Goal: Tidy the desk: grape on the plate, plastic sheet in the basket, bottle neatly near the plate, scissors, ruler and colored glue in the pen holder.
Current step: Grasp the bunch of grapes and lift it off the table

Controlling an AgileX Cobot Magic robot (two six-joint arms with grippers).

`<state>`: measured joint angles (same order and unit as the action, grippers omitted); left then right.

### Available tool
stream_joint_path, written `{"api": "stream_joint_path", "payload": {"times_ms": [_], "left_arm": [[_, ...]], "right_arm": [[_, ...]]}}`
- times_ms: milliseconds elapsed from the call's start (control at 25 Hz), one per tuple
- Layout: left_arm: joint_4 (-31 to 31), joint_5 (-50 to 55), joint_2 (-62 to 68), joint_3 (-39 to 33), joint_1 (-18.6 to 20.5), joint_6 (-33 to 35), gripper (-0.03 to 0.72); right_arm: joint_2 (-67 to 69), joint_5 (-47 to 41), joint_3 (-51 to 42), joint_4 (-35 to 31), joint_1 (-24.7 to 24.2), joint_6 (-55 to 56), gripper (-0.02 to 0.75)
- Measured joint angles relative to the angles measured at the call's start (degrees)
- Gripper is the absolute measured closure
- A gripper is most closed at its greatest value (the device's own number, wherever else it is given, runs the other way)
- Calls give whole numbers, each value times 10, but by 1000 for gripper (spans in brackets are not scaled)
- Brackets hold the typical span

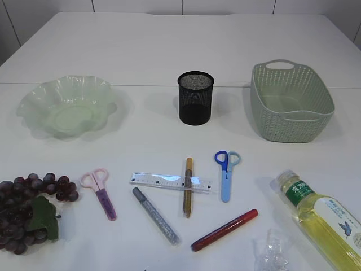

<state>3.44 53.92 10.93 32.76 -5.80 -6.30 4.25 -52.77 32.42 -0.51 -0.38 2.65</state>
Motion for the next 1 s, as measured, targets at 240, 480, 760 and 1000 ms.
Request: {"api": "stream_joint_path", "payload": {"times_ms": [240,480,760,1000], "left_arm": [[-5,-71,118,0,0,0,214],[-4,-109,263,0,0,0,214],[-7,-145,385,0,0,-27,214],[-9,-147,467,0,0,-110,214]], "right_arm": [[106,68,0,17,0,13,174],[260,134,39,24,0,13,174],[428,114,125,24,0,13,174],[512,54,183,25,0,4,174]]}}
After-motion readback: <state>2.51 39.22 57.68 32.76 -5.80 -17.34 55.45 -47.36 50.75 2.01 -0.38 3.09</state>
